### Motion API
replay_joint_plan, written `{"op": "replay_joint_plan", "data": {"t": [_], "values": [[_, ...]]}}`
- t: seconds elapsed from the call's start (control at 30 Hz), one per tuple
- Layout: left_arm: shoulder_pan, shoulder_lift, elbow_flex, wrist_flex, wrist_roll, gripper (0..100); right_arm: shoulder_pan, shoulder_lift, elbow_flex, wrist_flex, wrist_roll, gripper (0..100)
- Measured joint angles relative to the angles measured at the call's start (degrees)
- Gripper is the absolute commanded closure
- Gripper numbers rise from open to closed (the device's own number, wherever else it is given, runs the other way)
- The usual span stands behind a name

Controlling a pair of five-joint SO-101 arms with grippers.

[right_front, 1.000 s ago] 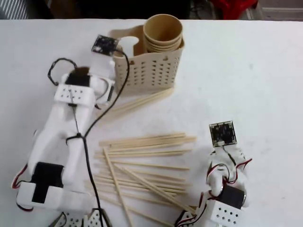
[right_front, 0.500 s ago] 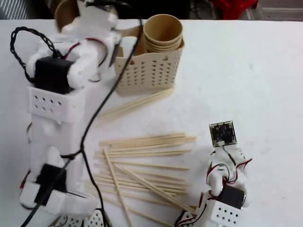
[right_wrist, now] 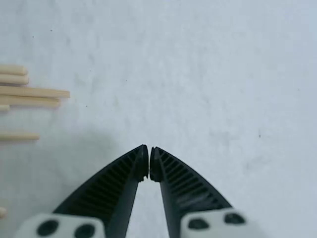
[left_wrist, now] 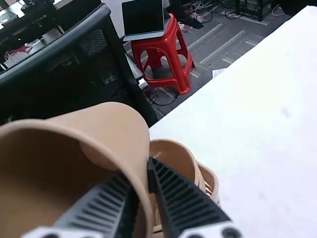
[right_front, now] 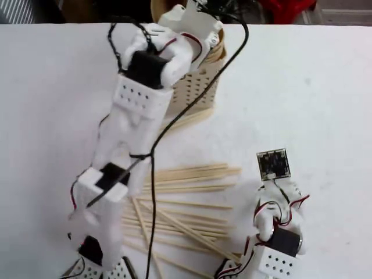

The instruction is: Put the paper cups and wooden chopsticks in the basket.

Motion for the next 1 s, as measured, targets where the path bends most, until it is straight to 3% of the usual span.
{"op": "replay_joint_plan", "data": {"t": [0.2,0.6,0.73,1.0], "values": [[0.0,3.3,-3.1,1.9,0.0,97,0.0,0.0,0.0,0.0,0.0,97.4],[0.0,3.6,-11.4,14.9,0.0,94,0.0,0.0,0.0,0.0,0.0,97.4],[0.0,3.6,-11.4,15.2,0.0,84,0.0,0.0,0.0,0.0,0.0,97.4],[0.0,3.6,-12.0,15.2,0.0,85,0.0,0.0,0.0,0.0,0.0,97.4]]}}
